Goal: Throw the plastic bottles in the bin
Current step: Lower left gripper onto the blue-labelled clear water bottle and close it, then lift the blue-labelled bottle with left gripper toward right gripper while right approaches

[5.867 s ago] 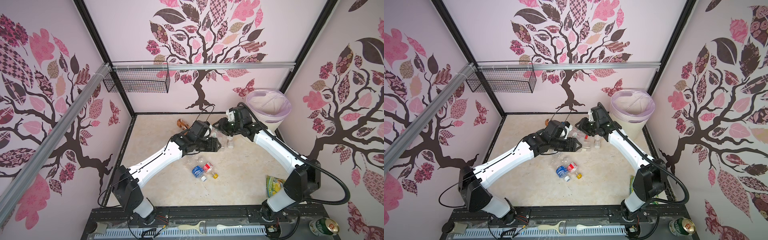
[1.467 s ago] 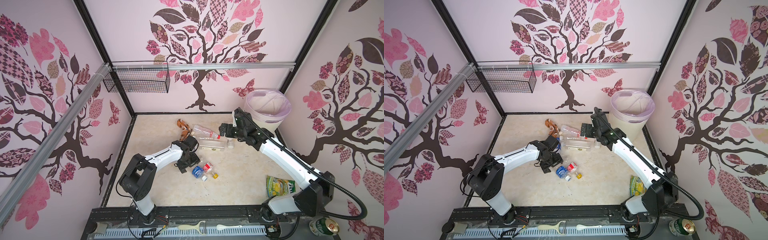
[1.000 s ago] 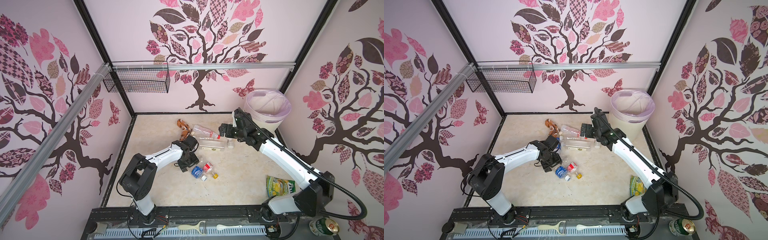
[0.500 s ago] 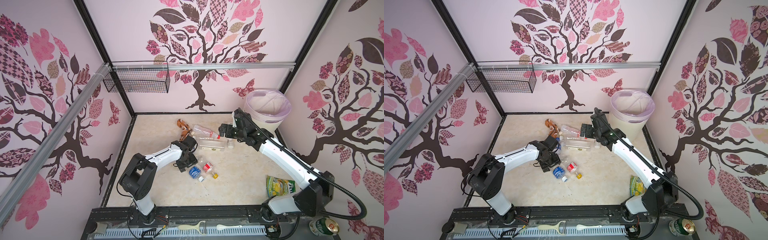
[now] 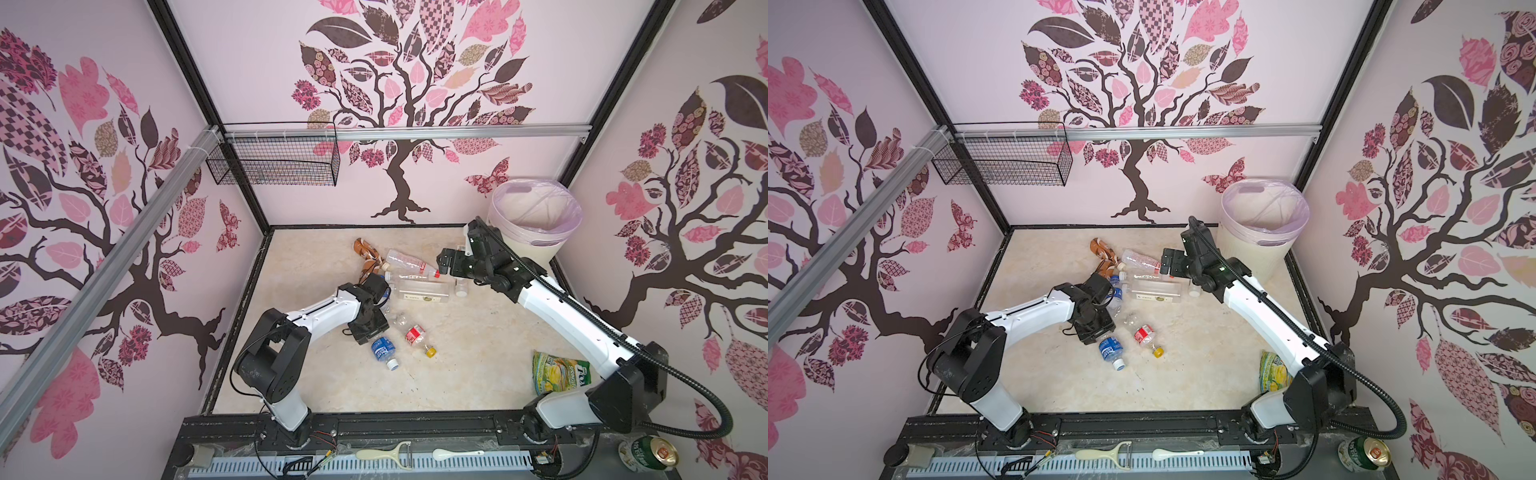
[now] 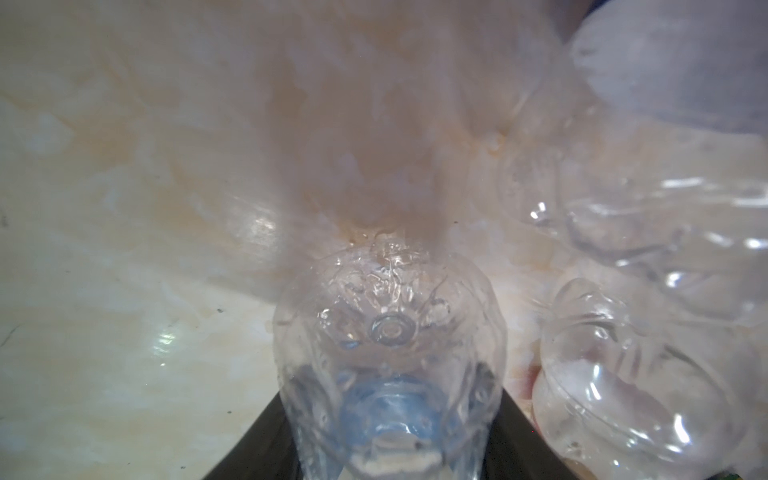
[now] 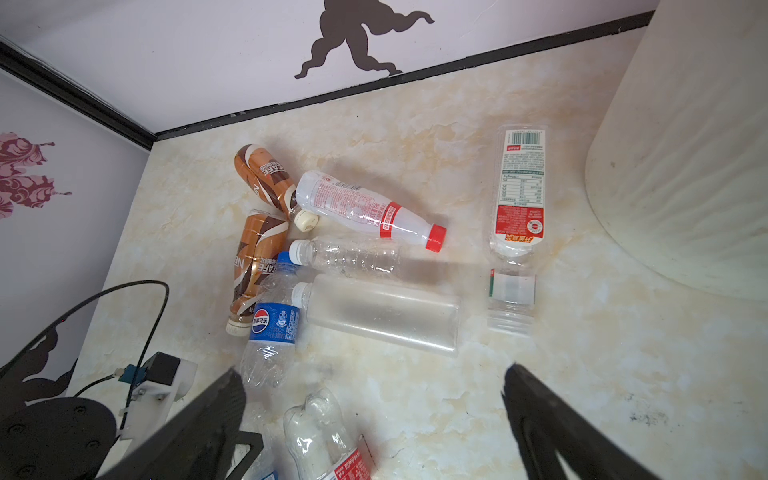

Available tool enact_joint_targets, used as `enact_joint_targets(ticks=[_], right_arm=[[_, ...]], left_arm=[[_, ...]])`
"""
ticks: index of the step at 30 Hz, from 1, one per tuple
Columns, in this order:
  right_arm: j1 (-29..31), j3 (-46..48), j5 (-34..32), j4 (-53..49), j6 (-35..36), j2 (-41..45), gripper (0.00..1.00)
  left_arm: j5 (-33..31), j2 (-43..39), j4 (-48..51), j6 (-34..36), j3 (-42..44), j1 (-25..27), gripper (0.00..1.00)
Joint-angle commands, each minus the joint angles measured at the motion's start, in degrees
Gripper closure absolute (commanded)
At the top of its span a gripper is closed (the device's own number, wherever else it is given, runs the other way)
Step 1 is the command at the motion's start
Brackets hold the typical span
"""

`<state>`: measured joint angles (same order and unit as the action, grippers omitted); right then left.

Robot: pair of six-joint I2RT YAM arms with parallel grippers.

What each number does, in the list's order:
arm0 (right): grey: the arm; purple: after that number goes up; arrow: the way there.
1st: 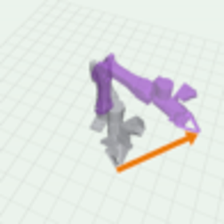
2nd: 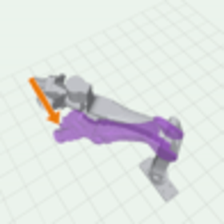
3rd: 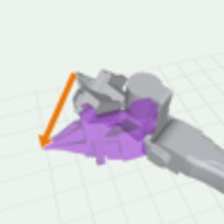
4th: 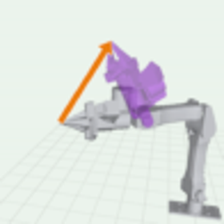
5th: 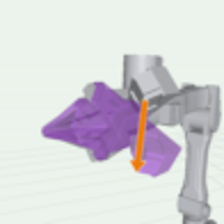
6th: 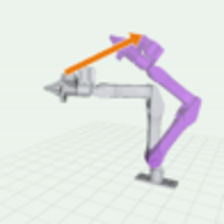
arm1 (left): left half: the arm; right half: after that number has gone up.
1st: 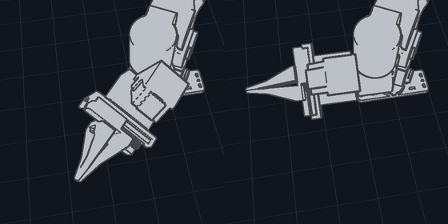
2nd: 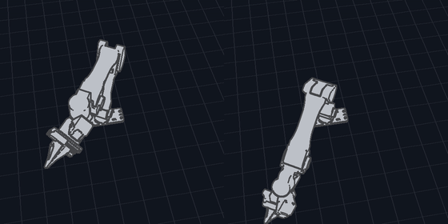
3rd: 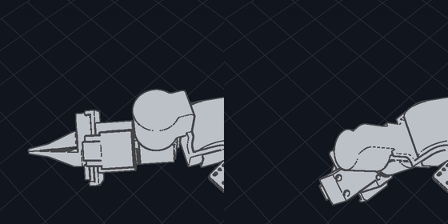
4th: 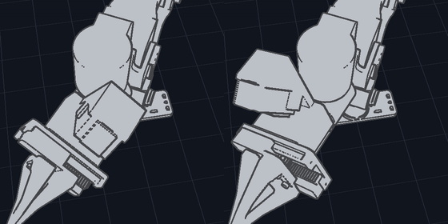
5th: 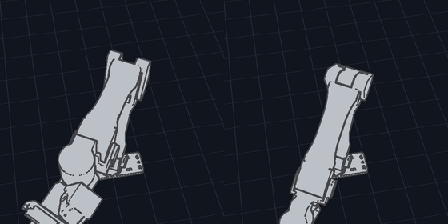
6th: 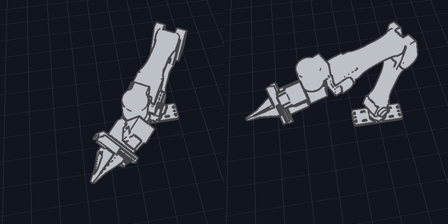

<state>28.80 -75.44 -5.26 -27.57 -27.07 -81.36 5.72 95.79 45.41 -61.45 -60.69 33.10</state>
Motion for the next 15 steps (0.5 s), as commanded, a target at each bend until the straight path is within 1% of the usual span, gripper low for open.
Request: enact_joint_targets(ticks=[1,6,11,13,15], right_arm=[[0.12,-0.38,0.73,0.34,-0.82,1.84,0.00],[0.12,-0.68,1.56,0.26,-1.58,1.75,0.00],[0.01,-1.70,1.90,-0.12,-1.83,1.75,0.00],[-0.22,-2.66,3.22,-0.52,-2.66,1.56,0.00],[-1.12,-3.59,6.79,-0.53,-4.85,1.18,0.00]], left_arm=[[-1.23,-2.13,1.20,0.18,1.55,-0.96,0.43],[-2.57,-4.83,3.28,1.00,-2.17,-1.15,0.42],[-4.60,-6.43,6.74,2.55,-8.00,-1.47,0.43],[-5.47,-7.10,7.42,2.73,-10.83,-1.68,0.42],[-6.27,-7.73,7.66,2.70,-13.54,-2.03,0.42]])
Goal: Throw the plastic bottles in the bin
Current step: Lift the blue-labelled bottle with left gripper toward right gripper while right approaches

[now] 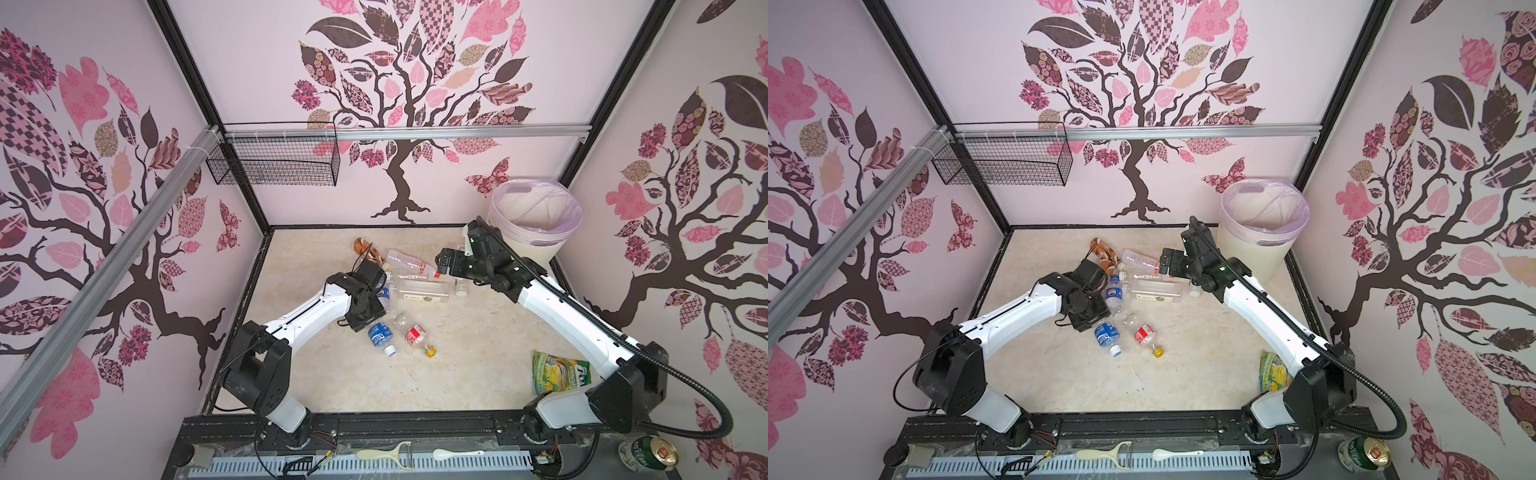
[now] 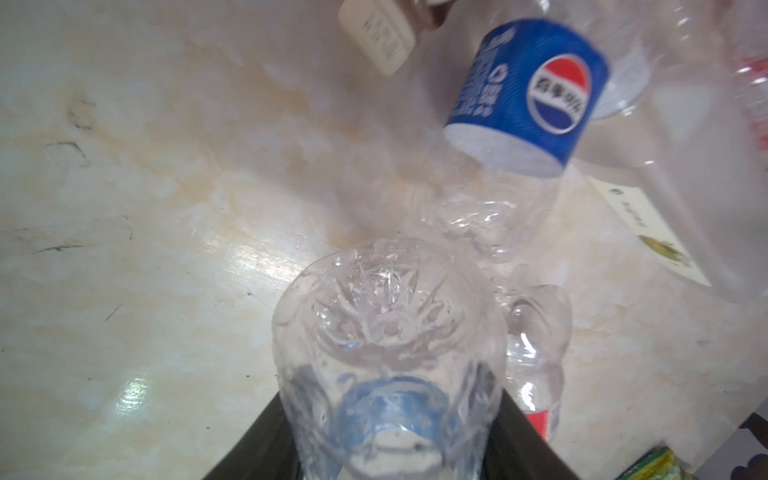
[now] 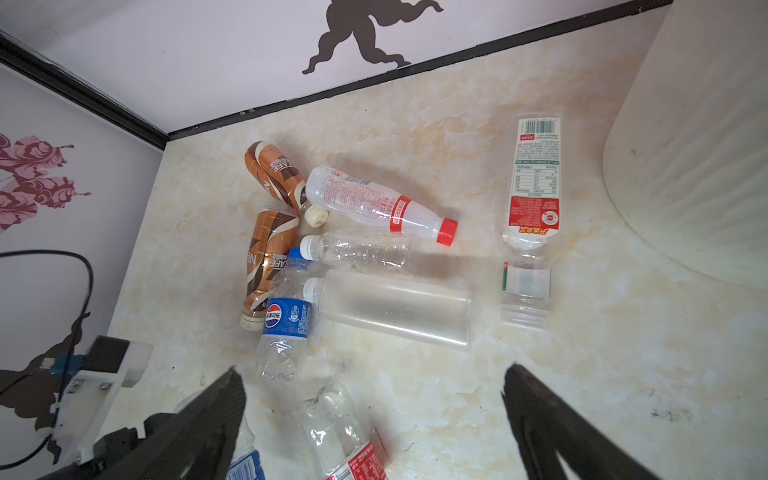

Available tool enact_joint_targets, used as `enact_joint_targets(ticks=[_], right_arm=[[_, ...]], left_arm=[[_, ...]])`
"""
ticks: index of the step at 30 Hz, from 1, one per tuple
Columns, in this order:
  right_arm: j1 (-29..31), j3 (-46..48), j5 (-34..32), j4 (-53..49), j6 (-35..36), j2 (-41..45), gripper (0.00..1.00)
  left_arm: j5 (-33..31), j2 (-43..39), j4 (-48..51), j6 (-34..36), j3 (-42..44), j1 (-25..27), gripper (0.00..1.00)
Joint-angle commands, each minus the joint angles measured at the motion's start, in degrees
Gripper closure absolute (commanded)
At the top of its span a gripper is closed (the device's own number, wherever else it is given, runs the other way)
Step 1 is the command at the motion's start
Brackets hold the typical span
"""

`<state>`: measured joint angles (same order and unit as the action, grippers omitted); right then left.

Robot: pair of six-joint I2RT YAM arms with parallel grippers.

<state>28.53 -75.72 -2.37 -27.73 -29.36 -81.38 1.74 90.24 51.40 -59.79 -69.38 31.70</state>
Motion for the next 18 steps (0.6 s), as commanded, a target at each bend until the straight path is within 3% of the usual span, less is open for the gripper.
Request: enact_joint_targets(ticks=[1,10,18], right_arm=[[-1.72,-3.68,6.77,-0.25,-4.27,0.88,0.01],[-2.61,-6.97,16.74,0.42,-7.42,-0.66,0.00],[-1.33,-4.94,24.40,6.82,-6.79,-0.59,0.01]], left_arm=[[-2.46,-2.41,1.53,0.99,-6.32,-1.01,0.43],[-1.08,-0.20,-2.45,-1.07,-20.88,-6.84,0.43],[3.44,8.01,-3.00,-2.08,-34.09,-7.71,0.42]])
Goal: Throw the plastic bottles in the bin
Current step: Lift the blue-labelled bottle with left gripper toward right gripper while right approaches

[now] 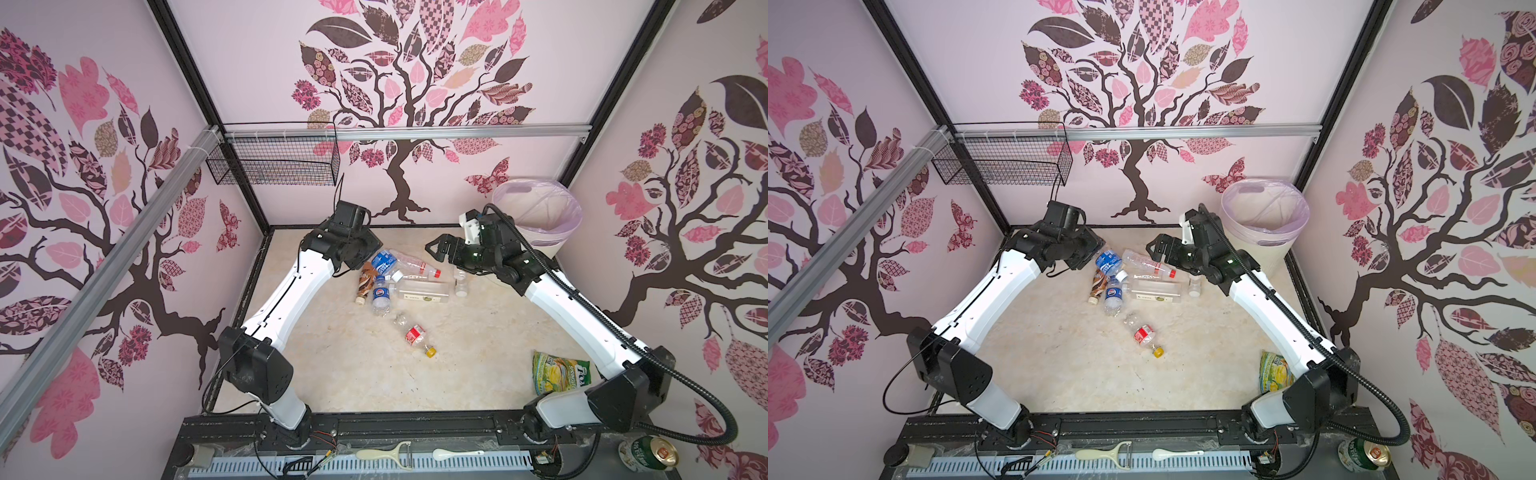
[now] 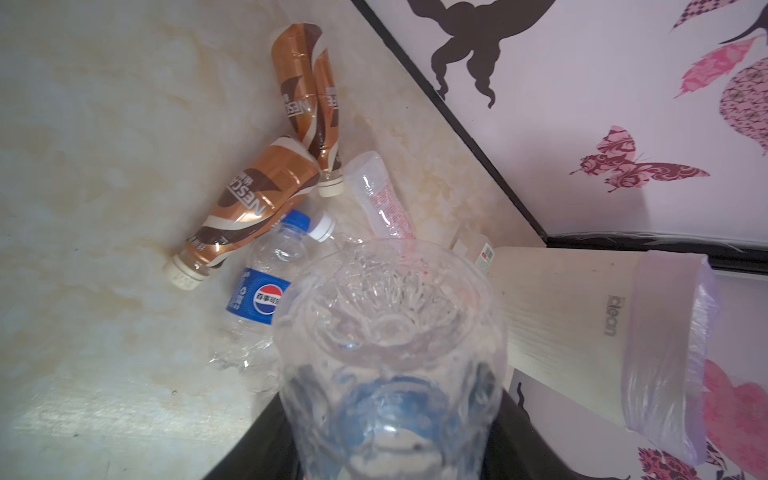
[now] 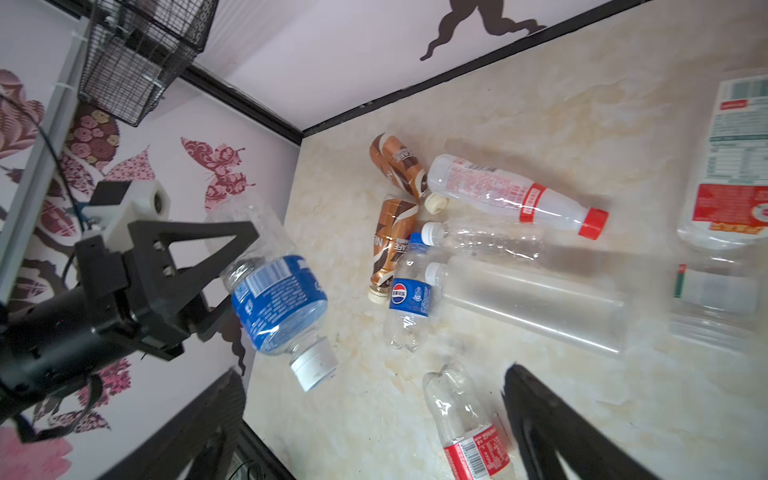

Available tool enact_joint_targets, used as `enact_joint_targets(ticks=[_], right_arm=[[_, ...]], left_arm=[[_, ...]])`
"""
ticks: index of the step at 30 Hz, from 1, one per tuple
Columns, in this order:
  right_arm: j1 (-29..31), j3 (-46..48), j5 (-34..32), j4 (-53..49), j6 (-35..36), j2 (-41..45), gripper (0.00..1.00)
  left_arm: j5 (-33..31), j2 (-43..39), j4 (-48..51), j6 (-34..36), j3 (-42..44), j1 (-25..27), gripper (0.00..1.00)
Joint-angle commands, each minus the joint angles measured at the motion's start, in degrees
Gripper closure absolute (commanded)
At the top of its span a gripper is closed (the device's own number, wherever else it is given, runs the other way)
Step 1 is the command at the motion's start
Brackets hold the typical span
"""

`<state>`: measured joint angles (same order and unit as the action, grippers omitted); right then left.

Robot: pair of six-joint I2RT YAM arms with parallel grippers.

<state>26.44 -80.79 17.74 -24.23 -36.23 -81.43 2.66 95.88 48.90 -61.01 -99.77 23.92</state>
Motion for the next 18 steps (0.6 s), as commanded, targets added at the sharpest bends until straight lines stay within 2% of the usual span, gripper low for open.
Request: enact_joint_targets(ticks=[1,7,18], right_arm=[[1.29,0.19,4.72,4.03,0.57,-0.56,0.01],[2.48,1.15,6.63,7.44,1.05,-1.80,0.01],[3.20,0.41,7.77,8.84,1.79,-6.34,0.00]], left_arm=[[3.32,2.99,-1.04,-1.27,-4.68,0.07,0.42],[7.96,5.88,-1.88,-2.08,-9.13,0.55,0.42],[12.37,4.53,-5.45,-5.00,-7.66,2.94,0.42]])
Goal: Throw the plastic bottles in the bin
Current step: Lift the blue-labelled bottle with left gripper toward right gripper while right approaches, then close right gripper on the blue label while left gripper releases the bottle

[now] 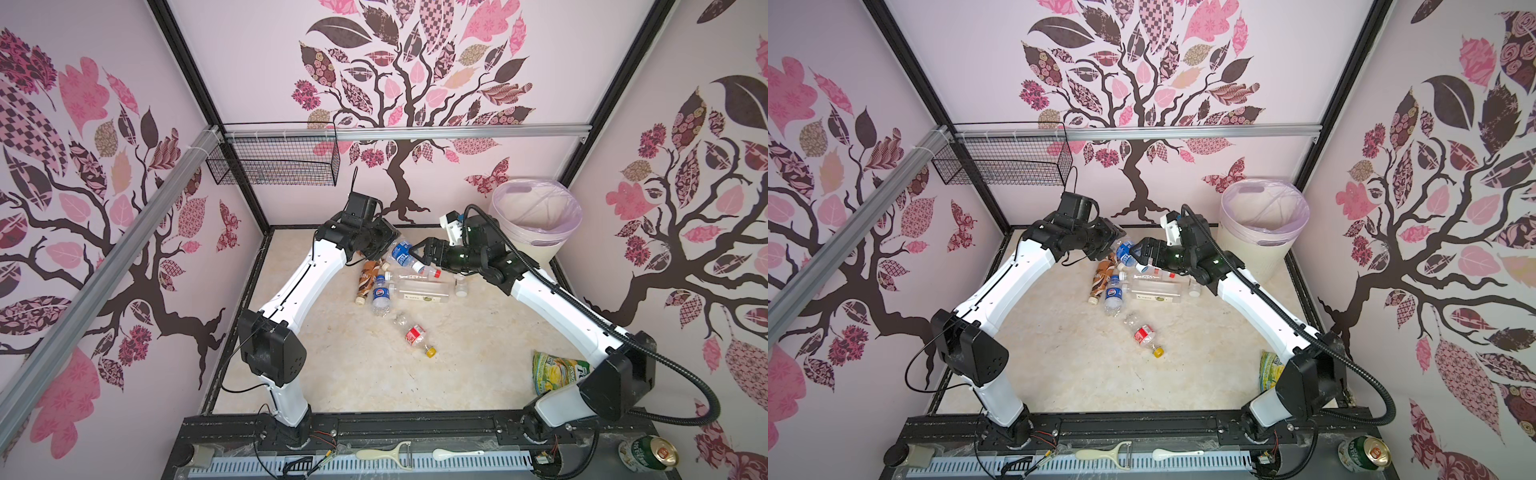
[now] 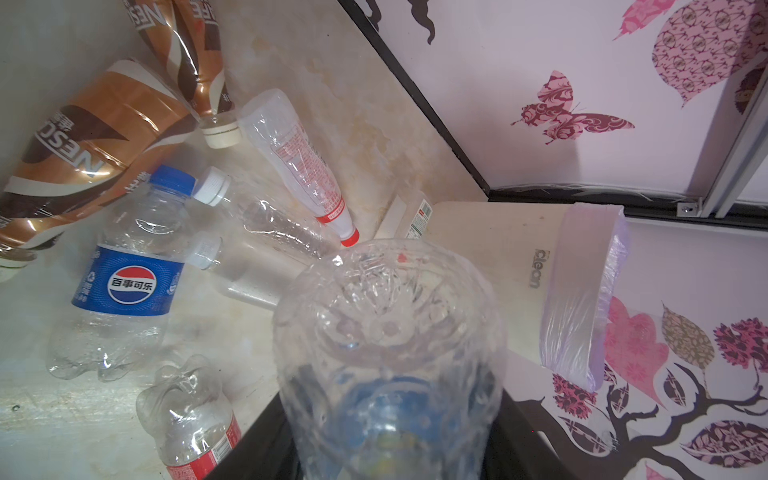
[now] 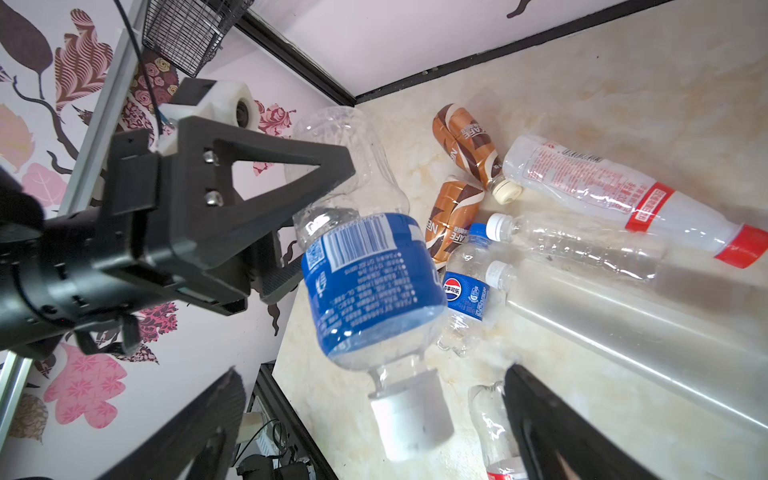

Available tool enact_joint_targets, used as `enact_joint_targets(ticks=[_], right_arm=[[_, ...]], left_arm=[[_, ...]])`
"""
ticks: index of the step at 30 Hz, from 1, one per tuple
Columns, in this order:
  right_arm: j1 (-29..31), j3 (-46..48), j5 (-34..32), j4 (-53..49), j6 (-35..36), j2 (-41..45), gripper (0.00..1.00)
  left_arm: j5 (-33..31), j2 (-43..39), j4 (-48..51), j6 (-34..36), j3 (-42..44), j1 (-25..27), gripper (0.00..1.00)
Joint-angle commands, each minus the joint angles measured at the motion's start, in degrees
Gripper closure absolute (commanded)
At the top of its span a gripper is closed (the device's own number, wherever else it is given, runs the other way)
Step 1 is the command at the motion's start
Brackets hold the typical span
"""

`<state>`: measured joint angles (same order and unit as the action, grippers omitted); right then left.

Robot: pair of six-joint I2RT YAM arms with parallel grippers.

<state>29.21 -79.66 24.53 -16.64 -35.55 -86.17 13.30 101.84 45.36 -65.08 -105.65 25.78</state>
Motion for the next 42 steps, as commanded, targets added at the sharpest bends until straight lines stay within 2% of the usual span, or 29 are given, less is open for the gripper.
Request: enact_joint_targets(ticks=[1,8,15,21,28,34,42], right_arm=[[0.42,-0.71,0.95,1.33,1.18,-1.91,0.01],[0.55,-1.03,1.04,1.97,0.75,-3.52,0.09],[0.54,-0.16,0.78,2.18,0.67,-3.23,0.29],[0.56,-0.12,-0.10,1.63,0.84,-2.69,0.42],[0.42,-2.83,-4.75,-2.78,2.82,-2.31,0.46],[-0.64,-7.89,-9.13,-8.72,6.88,-1.90,0.46],[-6.74,-16.08,-14.87,-15.91,8.89,-0.32,0.46]], left_arm=[[1.73,-1.57,-2.06,-1.14,-1.79,1.56,0.42],[2.79,-1.30,-2.91,-3.24,-2.11,3.74,0.42],[2.70,-1.45,-3.70,-4.20,-1.91,4.00,0.42],[2.91,-1.33,-4.31,-4.66,-2.03,4.09,0.36],[3.22,-2.00,-4.10,-5.08,-2.88,2.20,0.20],[3.71,-3.71,-3.71,-4.81,-5.10,-1.28,0.02],[5.68,-4.32,-7.26,-6.75,-8.69,-1.65,0.02]])
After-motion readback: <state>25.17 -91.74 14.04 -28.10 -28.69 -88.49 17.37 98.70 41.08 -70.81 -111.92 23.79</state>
